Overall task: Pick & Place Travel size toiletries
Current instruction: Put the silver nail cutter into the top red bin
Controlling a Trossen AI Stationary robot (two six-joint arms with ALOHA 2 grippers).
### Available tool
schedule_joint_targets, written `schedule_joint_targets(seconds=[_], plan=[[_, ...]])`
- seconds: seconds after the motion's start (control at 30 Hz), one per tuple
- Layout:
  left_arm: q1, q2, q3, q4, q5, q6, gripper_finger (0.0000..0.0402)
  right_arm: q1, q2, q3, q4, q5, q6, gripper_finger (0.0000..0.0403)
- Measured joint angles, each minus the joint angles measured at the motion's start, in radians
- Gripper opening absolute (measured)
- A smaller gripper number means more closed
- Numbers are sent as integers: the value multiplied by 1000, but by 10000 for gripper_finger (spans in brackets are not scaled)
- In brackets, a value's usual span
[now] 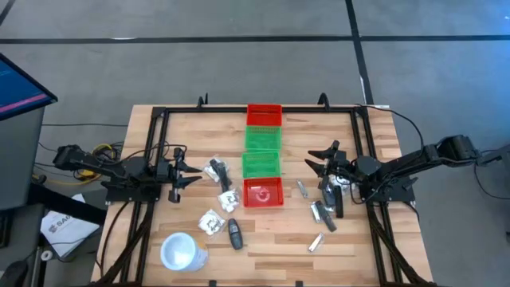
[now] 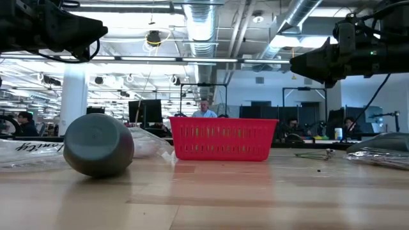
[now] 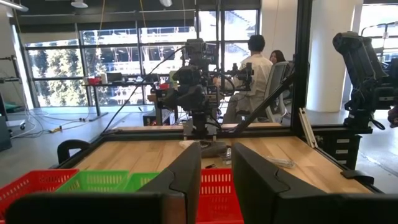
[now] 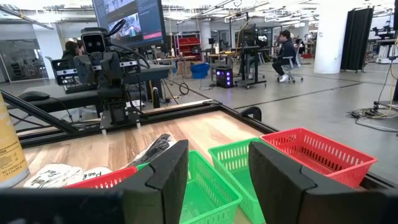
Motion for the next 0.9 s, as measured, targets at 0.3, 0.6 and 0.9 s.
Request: schedule_joint_targets(seconds=[0.3,0.6,0.9], plan=[[0,0,0,4,0,-85,82,0,0,0,0,0,0,159],[0,2,0,4,0,-187,82,11,0,36,0,-1,71,159],[0,109,0,13,0,-243,82,11,0,44,3,0,218,159]])
